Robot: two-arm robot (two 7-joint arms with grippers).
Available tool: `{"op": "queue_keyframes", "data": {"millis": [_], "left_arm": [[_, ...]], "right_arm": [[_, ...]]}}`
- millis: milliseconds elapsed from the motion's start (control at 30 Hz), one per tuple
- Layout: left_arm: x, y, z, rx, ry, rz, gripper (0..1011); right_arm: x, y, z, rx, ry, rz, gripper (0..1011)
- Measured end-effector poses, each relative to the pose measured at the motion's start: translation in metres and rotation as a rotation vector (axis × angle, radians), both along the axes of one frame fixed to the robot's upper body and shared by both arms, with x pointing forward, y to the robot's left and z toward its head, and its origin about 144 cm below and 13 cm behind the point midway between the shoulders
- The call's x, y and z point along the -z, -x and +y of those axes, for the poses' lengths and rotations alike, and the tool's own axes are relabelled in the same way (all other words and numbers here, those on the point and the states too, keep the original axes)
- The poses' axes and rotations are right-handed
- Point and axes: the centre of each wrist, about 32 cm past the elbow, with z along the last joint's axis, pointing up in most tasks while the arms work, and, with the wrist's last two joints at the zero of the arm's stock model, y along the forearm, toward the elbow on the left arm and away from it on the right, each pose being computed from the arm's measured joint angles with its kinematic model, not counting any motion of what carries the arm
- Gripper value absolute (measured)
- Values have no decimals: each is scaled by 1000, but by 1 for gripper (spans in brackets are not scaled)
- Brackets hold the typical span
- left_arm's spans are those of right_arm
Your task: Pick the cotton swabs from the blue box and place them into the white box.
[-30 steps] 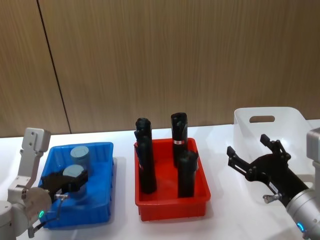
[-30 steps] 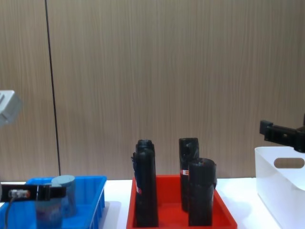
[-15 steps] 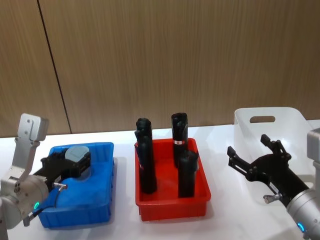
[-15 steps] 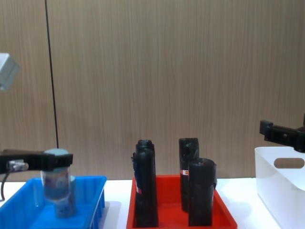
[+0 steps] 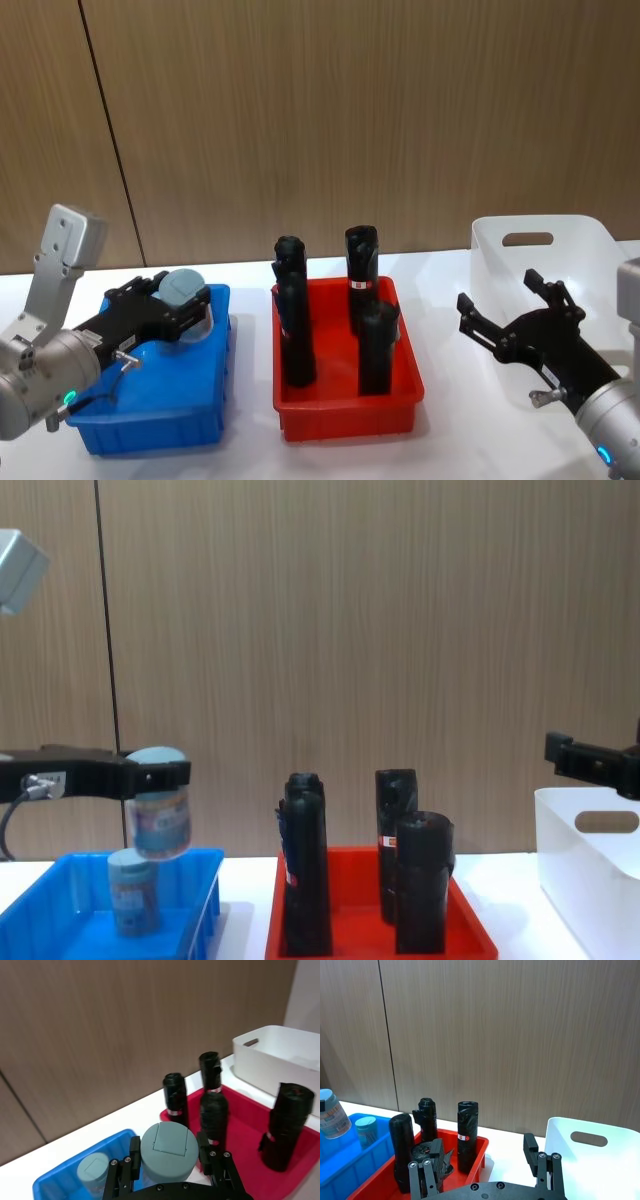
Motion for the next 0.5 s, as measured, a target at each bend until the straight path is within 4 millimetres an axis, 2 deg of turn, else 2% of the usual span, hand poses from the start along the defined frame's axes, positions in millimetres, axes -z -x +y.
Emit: {"op": "queue_keyframes", "data": {"millis": [500], "left_arm": [[-11, -7, 8, 239, 17, -35, 673]], "right_arm": [[0, 0, 0, 0, 0, 0, 1002]]}}
